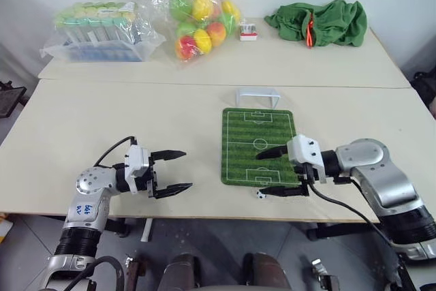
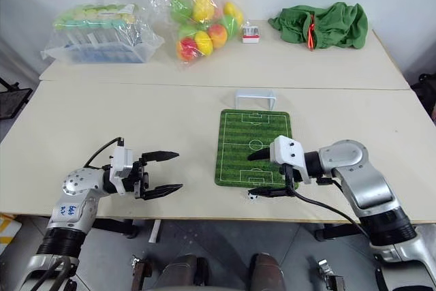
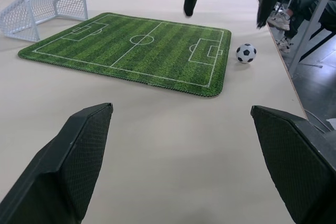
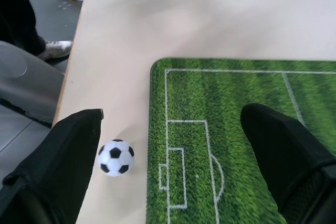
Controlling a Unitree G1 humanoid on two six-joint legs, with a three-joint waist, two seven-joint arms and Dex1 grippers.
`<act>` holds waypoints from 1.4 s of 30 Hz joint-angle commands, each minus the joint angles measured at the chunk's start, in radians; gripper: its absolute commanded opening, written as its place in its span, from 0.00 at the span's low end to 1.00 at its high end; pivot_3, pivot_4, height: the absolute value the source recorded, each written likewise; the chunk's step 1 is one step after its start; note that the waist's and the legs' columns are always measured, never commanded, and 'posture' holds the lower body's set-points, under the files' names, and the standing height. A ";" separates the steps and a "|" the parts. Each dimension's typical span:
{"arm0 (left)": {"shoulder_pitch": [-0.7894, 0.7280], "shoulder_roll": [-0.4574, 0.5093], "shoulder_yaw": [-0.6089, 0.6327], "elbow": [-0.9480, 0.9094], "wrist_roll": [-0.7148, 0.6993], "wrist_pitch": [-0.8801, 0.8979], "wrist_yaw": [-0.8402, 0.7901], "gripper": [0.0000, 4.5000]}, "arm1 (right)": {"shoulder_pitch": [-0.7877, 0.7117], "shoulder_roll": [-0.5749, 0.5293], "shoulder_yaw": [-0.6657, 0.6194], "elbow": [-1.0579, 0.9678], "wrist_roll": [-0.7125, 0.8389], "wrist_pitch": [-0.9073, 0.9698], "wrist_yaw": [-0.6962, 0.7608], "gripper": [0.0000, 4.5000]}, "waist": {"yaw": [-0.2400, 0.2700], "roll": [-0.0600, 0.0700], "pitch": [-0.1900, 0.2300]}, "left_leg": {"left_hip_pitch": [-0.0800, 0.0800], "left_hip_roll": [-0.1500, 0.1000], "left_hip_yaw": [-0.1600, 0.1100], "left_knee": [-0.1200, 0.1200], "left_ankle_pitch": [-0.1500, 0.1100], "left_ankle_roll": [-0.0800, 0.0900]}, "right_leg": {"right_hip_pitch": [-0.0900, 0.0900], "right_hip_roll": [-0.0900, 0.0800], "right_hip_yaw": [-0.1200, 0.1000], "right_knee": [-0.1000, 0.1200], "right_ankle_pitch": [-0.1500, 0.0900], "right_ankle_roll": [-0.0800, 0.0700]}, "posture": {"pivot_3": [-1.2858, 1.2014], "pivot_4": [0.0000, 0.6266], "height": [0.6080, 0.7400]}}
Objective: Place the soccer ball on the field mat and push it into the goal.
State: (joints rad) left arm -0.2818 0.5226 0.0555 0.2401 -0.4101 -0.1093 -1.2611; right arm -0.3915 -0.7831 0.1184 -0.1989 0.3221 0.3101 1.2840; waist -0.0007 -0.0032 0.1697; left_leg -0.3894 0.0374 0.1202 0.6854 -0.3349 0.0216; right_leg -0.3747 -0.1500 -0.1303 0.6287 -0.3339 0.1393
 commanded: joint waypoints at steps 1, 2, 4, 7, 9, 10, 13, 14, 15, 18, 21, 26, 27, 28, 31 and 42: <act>0.004 0.009 0.007 -0.023 -0.010 -0.008 -0.007 1.00 | 0.062 -0.040 -0.066 -0.167 0.076 0.087 -0.036 0.91 | 0.000 0.000 0.000 | 0.000 0.000 0.000 0.000 0.000 0.000 | 0.000 0.000 0.000 0.000 0.000 0.000 | 0.52 0.24 1.00; 0.005 0.011 0.008 -0.021 -0.010 -0.009 -0.009 1.00 | 0.090 -0.053 -0.078 -0.207 0.090 0.111 -0.045 0.87 | 0.000 0.000 0.000 | 0.000 0.000 0.000 0.000 0.000 0.000 | 0.000 0.000 0.000 0.000 0.000 0.000 | 0.52 0.24 1.00; 0.008 0.014 0.008 -0.020 -0.010 -0.008 -0.012 1.00 | 0.135 -0.071 -0.092 -0.265 0.108 0.139 -0.058 0.71 | 0.001 0.000 0.000 | 0.000 0.000 0.000 0.000 0.000 0.000 | 0.000 0.000 0.000 0.000 0.000 0.000 | 0.52 0.24 1.00; 0.015 0.012 0.006 -0.025 -0.010 -0.003 -0.012 1.00 | 0.209 -0.080 -0.095 -0.335 0.132 0.181 -0.093 0.50 | 0.001 0.000 0.000 | 0.000 0.000 0.000 0.000 0.000 0.000 | 0.000 0.000 0.000 -0.001 0.000 0.000 | 0.52 0.24 1.00; 0.016 0.010 0.003 -0.026 -0.010 -0.001 -0.012 1.00 | 0.227 -0.084 -0.087 -0.349 0.133 0.190 -0.102 0.34 | 0.001 0.000 0.000 | 0.000 0.000 0.000 0.000 0.000 0.000 | 0.000 0.000 0.000 -0.001 0.000 0.000 | 0.52 0.24 1.00; 0.017 0.009 0.001 -0.027 -0.010 0.000 -0.013 1.00 | 0.232 -0.085 -0.083 -0.353 0.131 0.194 -0.106 0.26 | -0.001 0.000 0.000 | 0.000 0.000 0.000 0.000 0.000 0.000 | 0.000 0.000 0.000 -0.001 0.000 0.000 | 0.52 0.24 1.00; 0.013 0.008 0.000 -0.027 -0.012 0.004 -0.015 1.00 | 0.241 -0.086 -0.068 -0.356 0.123 0.193 -0.109 0.05 | -0.001 0.000 0.000 | 0.000 0.000 0.000 0.000 0.000 0.000 | 0.000 0.000 0.001 -0.001 0.000 0.000 | 0.52 0.24 1.00; 0.012 0.009 0.000 -0.027 -0.013 0.004 -0.016 1.00 | 0.243 -0.083 -0.064 -0.354 0.125 0.196 -0.113 0.02 | -0.001 0.000 0.000 | 0.000 0.000 0.000 0.000 0.000 0.000 | 0.000 0.000 0.001 0.000 0.000 0.000 | 0.52 0.24 1.00; 0.012 0.010 0.001 -0.027 -0.014 0.005 -0.017 1.00 | 0.245 -0.081 -0.061 -0.353 0.127 0.198 -0.117 0.02 | 0.000 0.000 0.000 | 0.000 0.000 0.000 0.000 0.000 0.000 | 0.000 0.000 0.001 -0.001 0.000 0.000 | 0.52 0.24 1.00; 0.009 0.018 0.006 -0.021 -0.014 0.005 -0.025 1.00 | 0.259 -0.057 -0.010 -0.301 0.103 0.172 -0.116 0.02 | 0.000 0.000 0.000 | 0.000 0.000 0.000 0.000 0.000 0.000 | 0.000 0.000 0.001 -0.001 0.000 0.000 | 0.52 0.24 1.00; 0.009 0.020 0.009 -0.024 -0.015 0.009 -0.025 1.00 | 0.253 -0.029 0.040 -0.247 0.078 0.142 -0.112 0.02 | 0.000 -0.001 0.000 | 0.000 0.000 0.000 0.000 0.000 0.000 | 0.000 0.000 0.000 -0.001 0.000 0.000 | 0.52 0.24 1.00; 0.010 0.020 0.009 -0.025 -0.011 0.011 -0.021 1.00 | 0.209 0.012 0.084 -0.131 0.036 0.091 -0.108 0.02 | -0.001 -0.001 0.000 | 0.000 0.000 0.000 0.000 0.000 0.000 | 0.000 0.000 0.000 -0.001 0.000 0.000 | 0.52 0.24 1.00; 0.009 0.020 0.008 -0.022 -0.010 0.009 -0.022 1.00 | 0.191 0.018 0.087 -0.095 0.019 0.070 -0.108 0.02 | -0.001 -0.001 0.000 | 0.000 0.000 0.000 0.000 0.000 0.000 | 0.000 0.000 0.001 -0.001 0.000 0.000 | 0.52 0.24 1.00; 0.008 0.020 0.008 -0.019 -0.009 0.008 -0.023 1.00 | 0.167 0.023 0.084 -0.058 0.005 0.052 -0.112 0.02 | -0.001 -0.001 0.000 | 0.000 0.000 0.000 0.000 0.000 0.000 | 0.000 0.000 0.001 0.000 0.000 0.000 | 0.52 0.24 1.00; 0.004 0.022 0.010 -0.014 -0.009 0.006 -0.024 1.00 | 0.088 0.029 0.055 0.024 -0.018 0.010 -0.126 0.02 | -0.003 -0.001 0.000 | 0.000 0.000 0.001 0.000 0.000 0.000 | 0.000 0.000 0.001 -0.001 0.000 0.000 | 0.52 0.24 1.00; -0.033 0.013 0.009 0.024 0.000 -0.017 -0.023 1.00 | -0.144 0.036 -0.117 0.145 0.001 -0.003 -0.231 0.02 | 0.001 -0.001 0.000 | 0.000 0.000 0.000 -0.001 0.000 0.000 | 0.000 0.000 -0.001 0.000 0.000 0.000 | 0.52 0.24 1.00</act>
State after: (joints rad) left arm -0.3048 0.5332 0.0584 0.2581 -0.4096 -0.1102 -1.2812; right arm -0.5384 -0.7371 0.0374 -0.0380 0.3029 0.3067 1.0588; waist 0.0002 -0.0038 0.1698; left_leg -0.3900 0.0369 0.1197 0.6842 -0.3349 0.0216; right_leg -0.3750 -0.1502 -0.1312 0.6283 -0.3339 0.1393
